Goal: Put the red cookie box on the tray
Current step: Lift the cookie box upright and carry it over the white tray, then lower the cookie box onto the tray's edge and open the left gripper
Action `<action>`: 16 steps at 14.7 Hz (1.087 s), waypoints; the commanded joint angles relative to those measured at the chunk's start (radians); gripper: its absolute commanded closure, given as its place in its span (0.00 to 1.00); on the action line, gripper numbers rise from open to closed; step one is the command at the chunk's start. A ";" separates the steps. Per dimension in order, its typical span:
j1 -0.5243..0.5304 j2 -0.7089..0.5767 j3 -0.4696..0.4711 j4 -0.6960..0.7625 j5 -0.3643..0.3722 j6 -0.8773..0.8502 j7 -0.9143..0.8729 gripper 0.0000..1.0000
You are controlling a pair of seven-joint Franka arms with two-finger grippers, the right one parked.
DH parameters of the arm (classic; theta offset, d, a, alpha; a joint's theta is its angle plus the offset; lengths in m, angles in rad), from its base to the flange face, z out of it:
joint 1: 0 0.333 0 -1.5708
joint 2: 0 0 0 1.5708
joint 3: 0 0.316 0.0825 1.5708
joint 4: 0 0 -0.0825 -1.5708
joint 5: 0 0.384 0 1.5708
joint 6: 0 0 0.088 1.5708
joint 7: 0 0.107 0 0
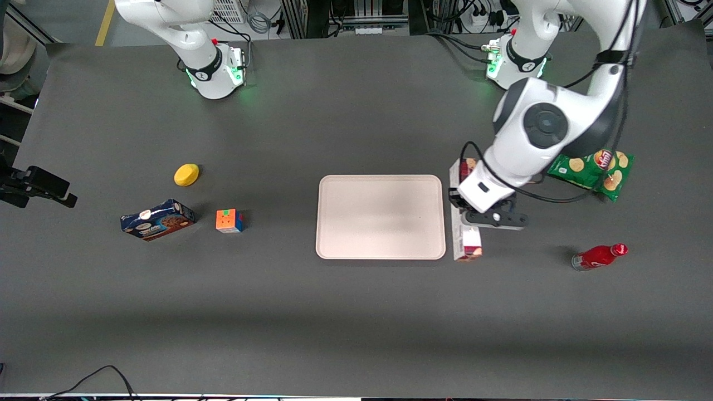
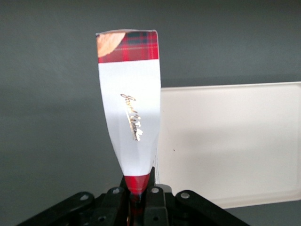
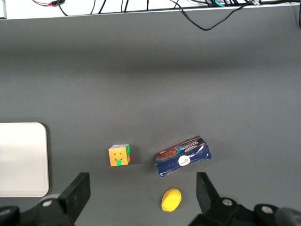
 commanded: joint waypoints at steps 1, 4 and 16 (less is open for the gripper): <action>0.003 -0.057 -0.048 -0.209 0.026 0.228 -0.102 1.00; 0.000 -0.016 -0.071 -0.254 0.075 0.309 -0.119 1.00; -0.041 0.130 -0.080 -0.253 0.184 0.418 -0.272 1.00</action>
